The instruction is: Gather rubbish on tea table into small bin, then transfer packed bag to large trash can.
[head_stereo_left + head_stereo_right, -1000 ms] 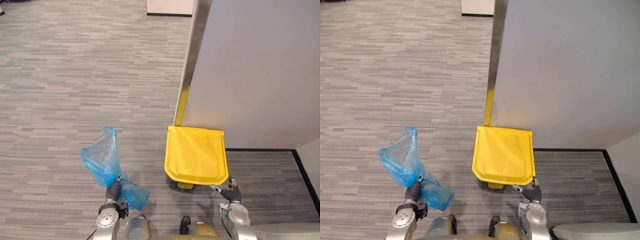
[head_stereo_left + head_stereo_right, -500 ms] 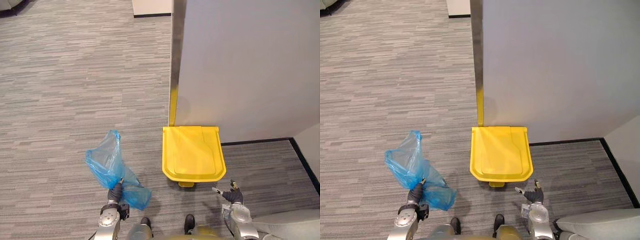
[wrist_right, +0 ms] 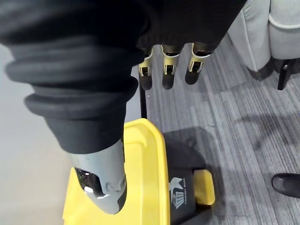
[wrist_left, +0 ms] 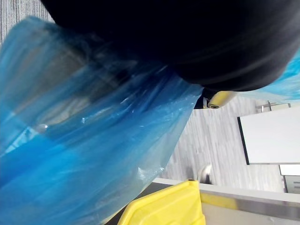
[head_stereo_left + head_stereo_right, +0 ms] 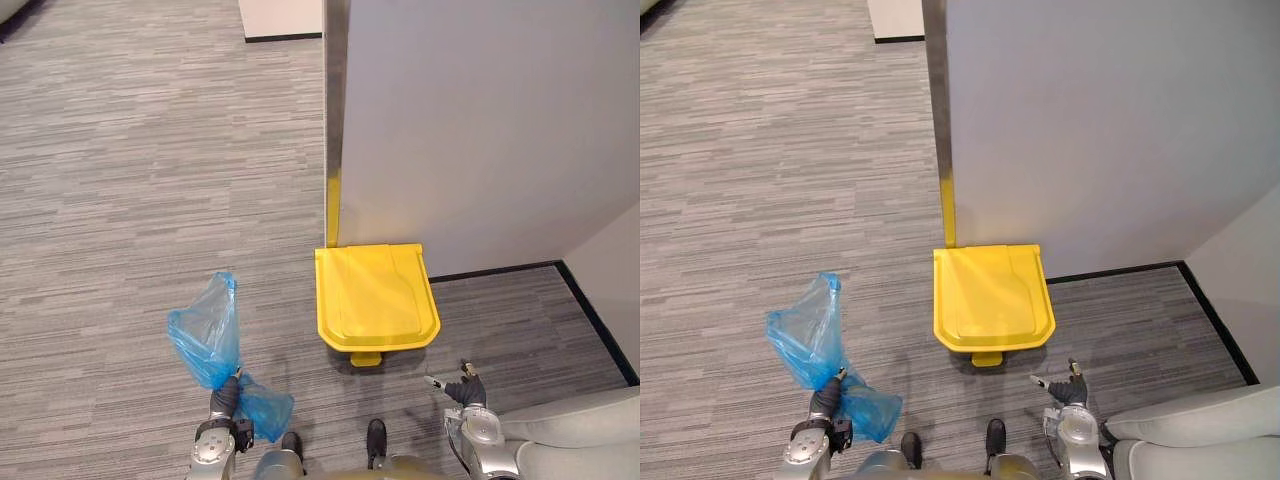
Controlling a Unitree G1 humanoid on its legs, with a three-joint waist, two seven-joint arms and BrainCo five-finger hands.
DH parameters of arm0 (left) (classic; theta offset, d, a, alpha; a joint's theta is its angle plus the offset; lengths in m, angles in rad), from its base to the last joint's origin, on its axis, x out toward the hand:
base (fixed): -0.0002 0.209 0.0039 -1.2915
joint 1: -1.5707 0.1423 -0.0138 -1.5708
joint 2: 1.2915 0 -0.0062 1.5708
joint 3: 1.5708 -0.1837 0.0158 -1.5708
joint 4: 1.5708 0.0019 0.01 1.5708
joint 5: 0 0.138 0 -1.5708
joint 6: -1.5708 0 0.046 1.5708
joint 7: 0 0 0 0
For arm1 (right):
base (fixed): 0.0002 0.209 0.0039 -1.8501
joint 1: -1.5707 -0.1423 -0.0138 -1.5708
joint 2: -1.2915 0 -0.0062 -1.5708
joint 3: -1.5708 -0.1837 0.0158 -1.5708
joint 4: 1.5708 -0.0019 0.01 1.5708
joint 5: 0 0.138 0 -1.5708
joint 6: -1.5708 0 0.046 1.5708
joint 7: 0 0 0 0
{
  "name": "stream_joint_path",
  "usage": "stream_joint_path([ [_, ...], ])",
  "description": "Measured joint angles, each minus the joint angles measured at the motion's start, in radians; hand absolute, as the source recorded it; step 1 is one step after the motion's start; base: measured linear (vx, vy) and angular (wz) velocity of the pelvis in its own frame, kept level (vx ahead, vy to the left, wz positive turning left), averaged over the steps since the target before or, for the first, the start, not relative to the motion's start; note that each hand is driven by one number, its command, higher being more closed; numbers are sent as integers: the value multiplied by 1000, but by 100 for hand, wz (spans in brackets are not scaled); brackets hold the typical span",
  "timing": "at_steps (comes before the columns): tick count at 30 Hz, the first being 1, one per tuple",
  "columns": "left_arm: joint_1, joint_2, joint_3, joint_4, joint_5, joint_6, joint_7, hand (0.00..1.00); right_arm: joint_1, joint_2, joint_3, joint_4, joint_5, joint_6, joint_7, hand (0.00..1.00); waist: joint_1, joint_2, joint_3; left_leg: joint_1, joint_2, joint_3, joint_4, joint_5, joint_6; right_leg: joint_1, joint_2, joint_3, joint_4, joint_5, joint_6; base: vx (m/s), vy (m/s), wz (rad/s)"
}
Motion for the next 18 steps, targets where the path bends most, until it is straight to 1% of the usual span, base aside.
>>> stream_joint_path([
  [1, 0, 1, 0, 0, 0, 0, 0, 100, -3, -1, 0, 0, 0, 1, 0, 0, 1, 0, 0, -4, 1, 1, 11, -9, 0, -13, 2, 9, 18, -9, 1, 75, 34, -35],
  [2, 1, 6, 1, 0, 0, 0, 0, 100, -13, -2, 0, 0, 0, 2, 0, 0, 2, 1, 0, -16, 2, 2, 44, -28, 9, -48, 5, 28, 83, -36, 0, 109, 48, -44],
  [3, 1, 12, 1, -1, -1, 0, 0, 100, -20, -2, 0, 0, 0, 3, 0, 0, 2, 0, 1, -21, 3, 9, 82, -52, 17, -90, 4, 43, 178, -82, 7, 108, 60, -40],
  [4, 1, 14, 2, -1, -4, 0, 0, 100, -21, -2, 0, 1, 0, 3, -1, 0, -1, -1, 1, -21, 2, 14, 101, -63, 24, -104, -1, 45, 223, -100, 8, 123, 92, -42],
  [5, 1, 13, 2, -6, -8, 0, 0, 100, -25, -5, 0, 6, 0, 5, -1, 0, -4, 2, 4, -4, 0, 15, 132, -103, 38, -150, -11, 39, 360, -134, 38, 87, 81, -27],
  [6, 1, 13, 2, -7, -8, 0, 1, 100, -26, -5, -1, 6, 0, 5, -1, 0, -5, 2, 7, 0, 3, 15, 133, -114, 47, -158, -13, 37, 390, -139, 46, 83, 96, -29],
  [7, -13, 17, 1, -19, -8, 1, 1, 100, -36, -2, -1, 6, 0, 6, -2, 0, -9, -2, 40, 40, -2, 17, 147, -146, 66, -226, -34, 16, 594, -135, 80, 34, 58, -6],
  [8, -16, 18, -2, -26, -8, 0, 2, 100, -37, -1, 0, 6, 0, 6, -2, 0, -12, 3, 56, 56, -2, 14, 159, -156, 70, -263, -44, -2, 670, -153, 104, 68, 94, 1],
  [9, -22, 29, -12, -33, -8, -1, 6, 100, -29, 3, 0, 6, -1, 9, -2, 0, -21, 6, 68, 75, -3, 10, 188, -189, 79, -300, -59, -30, 664, -192, 76, 80, 77, 14],
  [11, -28, 48, -16, -32, -8, -2, 18, 100, -30, 10, 0, 3, -1, 12, -2, 0, -27, -9, 73, 81, -8, 2, 228, -222, 83, -326, -68, -54, 546, -177, 73, 141, 38, 28],
  [12, -43, 68, -16, -30, -8, -2, 19, 100, -32, 9, 0, -2, -2, 13, -6, 0, -28, -30, 84, 81, -21, -3, 263, -238, 74, -322, -78, -87, 357, -125, 76, 194, -26, 44],
  [13, -53, 76, -11, -30, -8, -3, 20, 100, -34, 9, -1, -4, -5, 13, -8, 0, -27, -43, 91, 85, -36, -13, 283, -257, 65, -304, -80, -103, 279, -106, 92, 218, -52, 41],
  [14, -57, 78, -10, -30, -8, -3, 22, 100, -37, 7, 0, -4, -8, 14, -9, 0, -26, -47, 95, 91, -45, -19, 291, -265, 55, -293, -79, -95, 258, -80, 68, 300, -68, 26],
  [15, -70, 62, -13, -28, -7, -5, 24, 100, -62, -14, -1, -5, -9, 15, -12, 0, -25, -18, 114, 104, -30, -45, 300, -277, 46, -272, -77, -104, 259, -54, 72, 252, -51, 12],
  [16, -74, 58, -12, -28, -7, -8, 25, 100, -68, -17, -1, -8, -9, 15, -12, 0, -25, -6, 120, 105, -28, -52, 296, -277, 46, -272, -75, -109, 262, -63, 69, 342, -43, 22],
  [17, -89, 55, -13, -28, -7, -12, 25, 100, -77, -19, -7, -19, -9, 11, -21, 0, -27, 12, 135, 117, -26, -64, 283, -277, 46, -277, -81, -120, 300, -69, 57, 190, -21, 24],
  [18, -90, 53, -13, -28, -7, -13, 25, 100, -75, -19, -12, -39, -9, 4, -28, 0, -26, 14, 137, 135, -27, -67, 273, -277, 46, -280, -80, -123, 337, -80, 46, 279, -34, 29],
])
